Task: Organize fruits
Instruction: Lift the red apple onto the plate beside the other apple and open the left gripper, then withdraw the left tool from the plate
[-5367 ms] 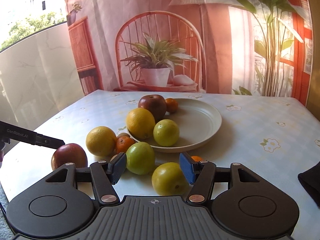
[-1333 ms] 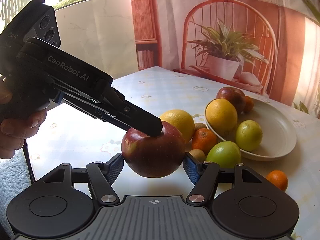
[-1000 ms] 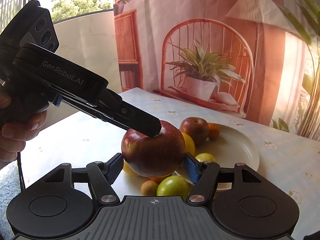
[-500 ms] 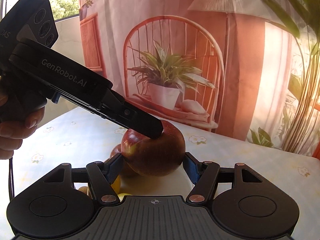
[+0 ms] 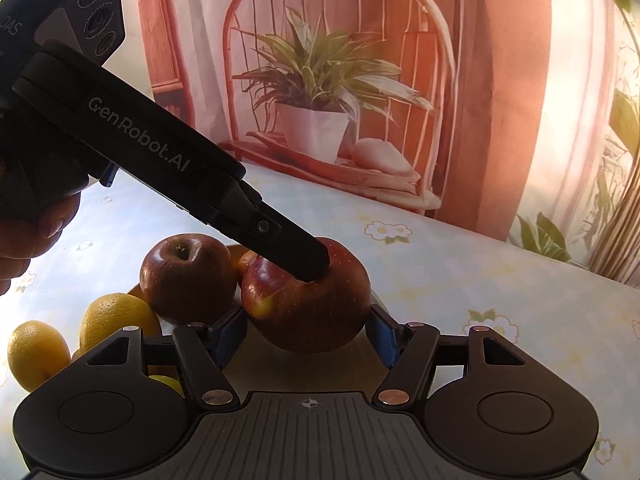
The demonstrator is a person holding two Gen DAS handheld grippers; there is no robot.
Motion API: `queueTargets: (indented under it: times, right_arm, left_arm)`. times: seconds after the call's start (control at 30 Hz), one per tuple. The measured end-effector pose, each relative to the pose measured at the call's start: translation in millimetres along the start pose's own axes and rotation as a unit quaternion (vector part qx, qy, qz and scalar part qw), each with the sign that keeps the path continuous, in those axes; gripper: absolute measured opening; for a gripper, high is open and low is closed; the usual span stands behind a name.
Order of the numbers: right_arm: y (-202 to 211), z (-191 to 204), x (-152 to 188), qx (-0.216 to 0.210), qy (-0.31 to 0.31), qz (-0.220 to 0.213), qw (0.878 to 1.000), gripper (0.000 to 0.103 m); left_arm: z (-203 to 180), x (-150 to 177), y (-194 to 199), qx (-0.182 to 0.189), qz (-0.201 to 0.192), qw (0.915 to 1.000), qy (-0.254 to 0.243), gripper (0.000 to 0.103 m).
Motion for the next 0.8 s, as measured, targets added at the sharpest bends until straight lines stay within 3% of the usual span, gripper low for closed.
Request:
queueTargets:
  times: [0.37,0.67,0.8]
  right_arm:
    - [-9,-1,0,0.011,-0.005,-0.001,1.0,0.062]
    - [-11,2,-2,0.022,-0.018,0.003,1.0,0.063]
    - [-4,4,-5,0.03,-0.022,-0.001,0.999,0.073]
  left_arm:
    - [5,-1,-4,-0.019,-0.001,0.9998,-0.001,0.044]
    - [5,-1,15,-0.03,-0.03,0.9991,0.007,0.044]
    - [6,0,33,-0.036,-0.051,0.998,0.006,0.044]
Point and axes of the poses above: each gripper's, at about its wrist camera, not at the fingertips, and y roughly against the way its jaws point, z to its left, x to its underside, the point moved 6 cm from there along -y, roughly the way its jaws point, and after that the axes turned 10 degrees about y, right-handed, at the moved point
